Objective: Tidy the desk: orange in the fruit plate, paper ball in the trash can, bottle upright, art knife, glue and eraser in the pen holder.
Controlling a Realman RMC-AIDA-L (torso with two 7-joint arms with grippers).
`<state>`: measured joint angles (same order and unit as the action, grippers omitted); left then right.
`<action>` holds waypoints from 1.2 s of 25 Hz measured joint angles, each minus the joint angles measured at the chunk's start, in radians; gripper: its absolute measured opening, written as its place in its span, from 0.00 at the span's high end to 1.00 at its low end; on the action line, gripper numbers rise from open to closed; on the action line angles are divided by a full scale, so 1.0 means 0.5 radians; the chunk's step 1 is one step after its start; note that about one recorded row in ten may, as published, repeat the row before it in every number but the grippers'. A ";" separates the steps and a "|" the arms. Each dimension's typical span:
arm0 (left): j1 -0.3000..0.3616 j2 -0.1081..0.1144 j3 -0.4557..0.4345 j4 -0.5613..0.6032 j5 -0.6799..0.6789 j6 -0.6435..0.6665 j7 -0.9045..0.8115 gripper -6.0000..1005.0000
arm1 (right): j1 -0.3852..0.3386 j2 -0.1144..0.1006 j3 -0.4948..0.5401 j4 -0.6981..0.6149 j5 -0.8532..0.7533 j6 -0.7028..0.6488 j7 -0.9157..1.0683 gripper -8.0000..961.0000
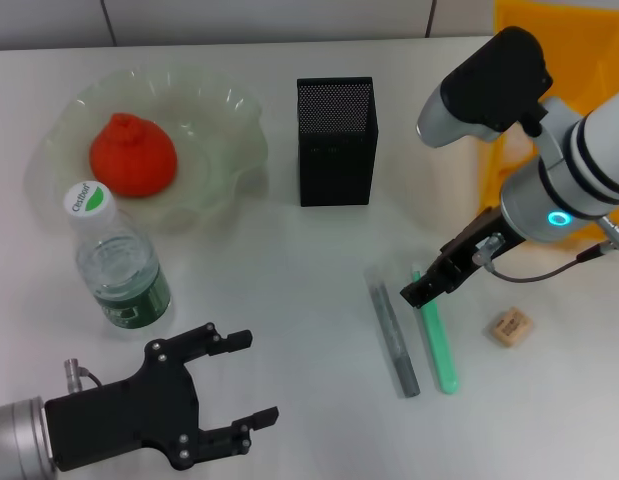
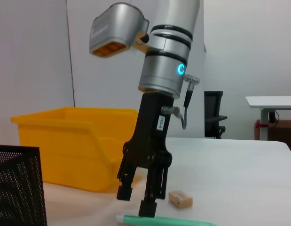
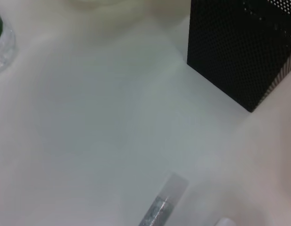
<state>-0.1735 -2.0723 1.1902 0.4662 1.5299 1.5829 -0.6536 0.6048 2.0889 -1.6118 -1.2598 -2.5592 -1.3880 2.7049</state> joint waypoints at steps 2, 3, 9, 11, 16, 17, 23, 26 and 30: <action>-0.003 0.000 0.002 0.000 0.000 0.000 0.000 0.23 | 0.022 0.000 -0.008 0.049 0.000 0.025 0.005 0.18; -0.005 0.000 0.004 0.000 0.000 0.000 0.000 0.23 | 0.047 0.000 -0.009 0.092 0.000 0.039 0.009 0.19; -0.007 0.000 0.003 0.000 0.000 0.006 0.000 0.23 | 0.085 -0.001 -0.023 0.153 0.000 0.048 0.010 0.20; -0.008 0.000 0.003 0.000 0.000 0.006 0.000 0.23 | 0.087 -0.001 -0.024 0.157 0.000 0.051 0.010 0.20; -0.011 0.000 0.001 0.000 0.000 0.003 0.000 0.23 | 0.096 -0.002 -0.039 0.194 0.002 0.077 0.010 0.38; -0.012 0.000 0.002 0.000 -0.001 0.003 0.000 0.23 | 0.101 -0.002 -0.040 0.211 0.004 0.083 0.011 0.42; -0.019 0.000 0.010 0.000 -0.001 0.002 0.013 0.23 | 0.106 -0.002 -0.044 0.238 0.013 0.101 0.011 0.44; -0.023 0.000 0.013 0.000 -0.002 0.005 0.013 0.23 | 0.106 -0.001 -0.044 0.239 0.014 0.097 0.013 0.51; -0.024 0.000 0.013 0.000 -0.003 0.005 0.014 0.23 | 0.109 0.000 -0.046 0.240 0.015 0.090 0.014 0.62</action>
<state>-0.1856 -2.0725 1.1966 0.4663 1.5283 1.5855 -0.6467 0.6591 2.0887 -1.6347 -1.1397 -2.5518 -1.3429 2.7120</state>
